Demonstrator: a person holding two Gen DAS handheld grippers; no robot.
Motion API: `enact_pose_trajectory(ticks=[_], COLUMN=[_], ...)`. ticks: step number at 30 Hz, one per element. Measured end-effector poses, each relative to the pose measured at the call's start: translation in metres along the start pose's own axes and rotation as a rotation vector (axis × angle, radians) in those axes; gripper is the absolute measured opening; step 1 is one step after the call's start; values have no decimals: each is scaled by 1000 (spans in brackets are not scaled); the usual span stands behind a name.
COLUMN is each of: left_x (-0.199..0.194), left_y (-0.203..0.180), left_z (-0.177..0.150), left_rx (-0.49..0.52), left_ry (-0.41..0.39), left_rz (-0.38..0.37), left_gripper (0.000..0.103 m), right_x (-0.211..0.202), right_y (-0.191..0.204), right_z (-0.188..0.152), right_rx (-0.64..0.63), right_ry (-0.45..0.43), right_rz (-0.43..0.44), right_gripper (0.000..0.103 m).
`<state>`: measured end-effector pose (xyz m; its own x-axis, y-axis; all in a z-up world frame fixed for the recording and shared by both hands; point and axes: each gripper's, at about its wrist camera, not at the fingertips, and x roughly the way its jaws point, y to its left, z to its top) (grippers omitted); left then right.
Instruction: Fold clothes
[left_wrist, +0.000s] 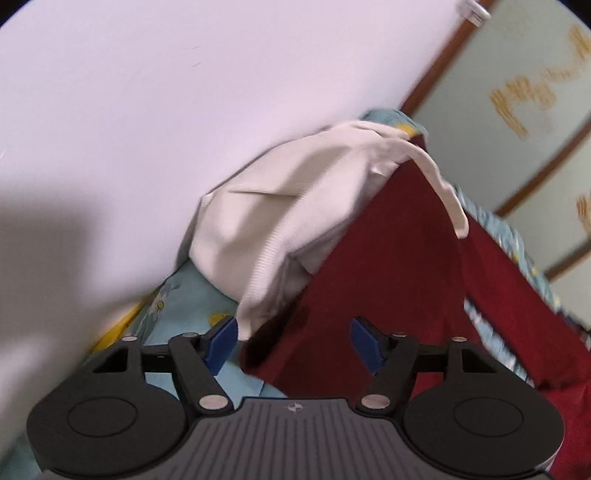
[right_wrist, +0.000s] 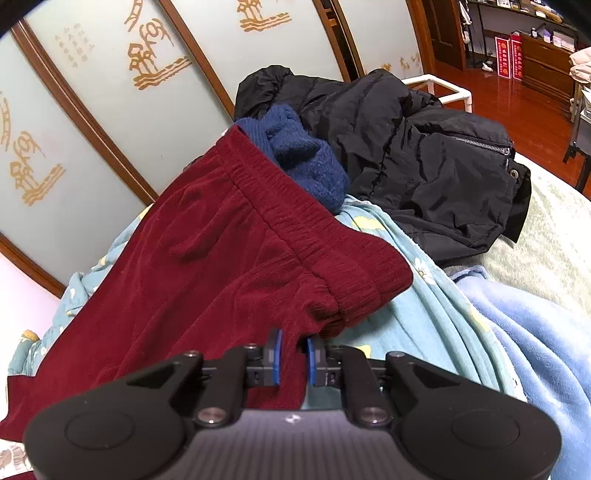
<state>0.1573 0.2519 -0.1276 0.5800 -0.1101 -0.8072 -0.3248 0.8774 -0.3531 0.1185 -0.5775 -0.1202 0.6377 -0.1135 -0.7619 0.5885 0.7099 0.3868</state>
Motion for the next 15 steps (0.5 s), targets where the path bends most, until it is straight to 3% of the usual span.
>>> enact_pose_trajectory(ticks=[4,6,10,15], left_x=[26,54,77,81], left_y=[-2,7,28,27], left_z=[-7,-8,-4,3], left_rx=[-19,-84,-202,-181], left_ry=[144,259,280,172], left_rz=[-36,-25,-20,-63], left_gripper=[71,70,70,70], right_x=[1,2,2,2], right_y=[-1,-2,-1,0], right_z=[0,0,0,-2], right_rx=[2,13,9,16], right_ry=[4,9,9,9], right_rz=[1,1,-1,-10], right_gripper=[12,12,12,13])
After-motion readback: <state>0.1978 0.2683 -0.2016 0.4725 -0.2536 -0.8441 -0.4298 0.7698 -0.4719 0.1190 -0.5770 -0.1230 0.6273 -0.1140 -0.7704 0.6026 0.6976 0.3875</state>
